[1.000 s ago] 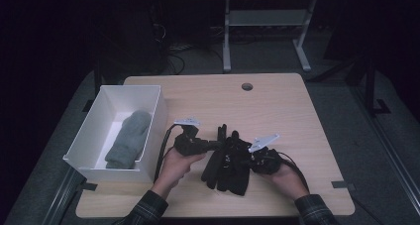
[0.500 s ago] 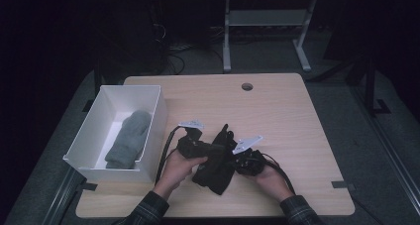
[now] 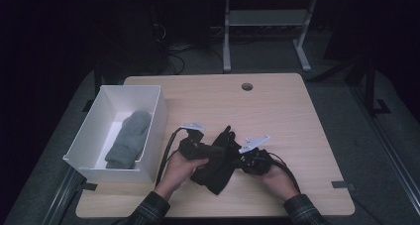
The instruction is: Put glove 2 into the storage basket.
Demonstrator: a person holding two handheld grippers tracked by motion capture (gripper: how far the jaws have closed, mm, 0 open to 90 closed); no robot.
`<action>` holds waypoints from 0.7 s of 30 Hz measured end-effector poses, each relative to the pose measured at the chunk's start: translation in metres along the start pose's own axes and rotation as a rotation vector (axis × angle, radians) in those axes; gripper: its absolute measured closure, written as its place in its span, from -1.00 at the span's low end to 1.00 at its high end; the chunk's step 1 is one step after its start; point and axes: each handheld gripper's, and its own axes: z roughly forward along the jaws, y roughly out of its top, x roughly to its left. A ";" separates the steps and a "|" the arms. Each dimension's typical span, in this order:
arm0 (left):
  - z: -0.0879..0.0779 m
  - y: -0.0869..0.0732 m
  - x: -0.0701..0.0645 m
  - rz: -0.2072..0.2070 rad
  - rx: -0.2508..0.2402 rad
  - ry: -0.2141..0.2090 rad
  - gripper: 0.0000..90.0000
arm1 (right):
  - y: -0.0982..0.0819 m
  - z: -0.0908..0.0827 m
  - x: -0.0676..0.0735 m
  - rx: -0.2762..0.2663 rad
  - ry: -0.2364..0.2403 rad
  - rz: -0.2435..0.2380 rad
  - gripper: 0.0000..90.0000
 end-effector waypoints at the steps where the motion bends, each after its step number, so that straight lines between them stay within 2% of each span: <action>1: 0.000 0.000 0.000 0.000 0.002 -0.004 0.92 | 0.000 0.001 0.000 0.004 0.000 -0.002 1.00; 10: 0.009 -0.002 -0.004 0.003 0.020 -0.009 0.91 | 0.001 0.006 0.001 -0.002 0.004 -0.009 1.00; 12: 0.011 -0.003 -0.004 -0.006 0.019 -0.019 0.91 | 0.002 0.006 0.002 -0.007 0.010 0.002 1.00; 16: 0.017 -0.005 -0.005 0.006 0.038 -0.021 0.91 | 0.001 0.006 0.002 -0.009 0.014 0.001 1.00; 21: 0.025 -0.011 0.001 -0.017 0.056 -0.020 0.82 | -0.003 -0.007 -0.003 0.006 -0.028 -0.004 0.99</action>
